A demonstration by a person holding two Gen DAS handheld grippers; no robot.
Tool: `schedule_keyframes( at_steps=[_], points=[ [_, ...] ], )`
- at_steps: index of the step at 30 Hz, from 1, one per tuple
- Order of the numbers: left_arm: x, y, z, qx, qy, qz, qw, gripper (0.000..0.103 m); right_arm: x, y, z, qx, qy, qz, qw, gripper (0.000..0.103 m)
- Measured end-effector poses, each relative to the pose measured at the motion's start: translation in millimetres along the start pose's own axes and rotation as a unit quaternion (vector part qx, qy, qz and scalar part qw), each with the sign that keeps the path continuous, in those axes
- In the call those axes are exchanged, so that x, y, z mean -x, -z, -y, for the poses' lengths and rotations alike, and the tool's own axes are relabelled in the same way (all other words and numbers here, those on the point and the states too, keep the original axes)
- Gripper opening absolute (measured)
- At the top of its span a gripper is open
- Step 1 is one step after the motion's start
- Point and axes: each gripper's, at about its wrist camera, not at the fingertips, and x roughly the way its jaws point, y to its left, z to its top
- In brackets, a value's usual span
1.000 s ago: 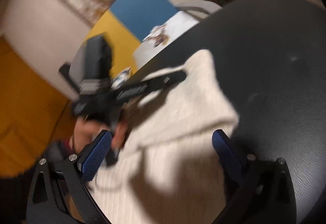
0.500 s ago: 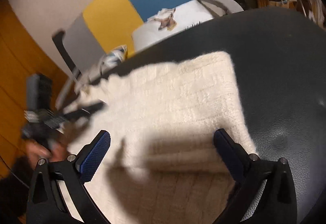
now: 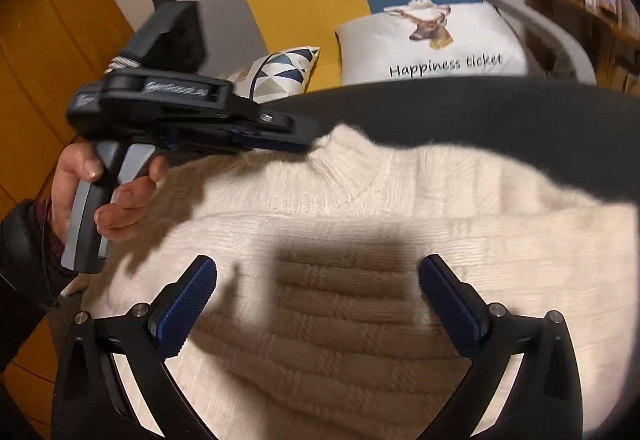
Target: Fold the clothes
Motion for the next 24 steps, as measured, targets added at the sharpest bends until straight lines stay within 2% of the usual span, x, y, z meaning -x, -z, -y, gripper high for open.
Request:
schedule_keyframes(
  at_steps=[6, 8, 10, 12, 14, 17, 21, 24],
  points=[
    [-6.8, -6.5, -3.2, 0.014, 0.025, 0.001, 0.9996, 0.02, 11.3, 7.6, 22.3, -0.052, -0.061, 0.047, 0.996, 0.103],
    [-9.1, -5.7, 2.5, -0.003, 0.024, -0.001, 0.9997, 0.018, 12.9, 4.3, 20.5, -0.053, -0.058, 0.042, 0.996, 0.103],
    [-9.7, -3.0, 14.4, -0.042, 0.007, 0.007, 0.999, 0.003, 15.0, 0.6, 16.9, -0.048, -0.051, 0.036, 0.997, 0.103],
    [-8.0, 2.2, 28.2, -0.086, -0.01, 0.034, 0.9957, 0.002, 14.7, -6.1, 4.8, -0.009, -0.034, 0.027, 0.999, 0.103],
    [-1.6, 5.8, 36.3, -0.107, -0.015, 0.071, 0.9916, 0.002, 9.2, -14.1, -7.6, 0.037, -0.013, 0.016, 0.999, 0.103],
    [-4.2, 3.4, 30.2, -0.101, -0.04, 0.095, 0.9895, 0.002, -8.2, -25.0, -10.4, 0.076, -0.003, -0.006, 0.997, 0.103],
    [-15.4, 2.9, 21.9, -0.098, -0.048, 0.087, 0.9902, 0.002, -33.3, -31.3, 9.5, 0.046, 0.007, -0.031, 0.998, 0.103],
    [-16.0, -0.6, 18.0, -0.085, -0.047, 0.084, 0.9917, 0.004, -35.5, -28.4, 15.7, 0.032, 0.013, -0.026, 0.999, 0.103]
  ],
)
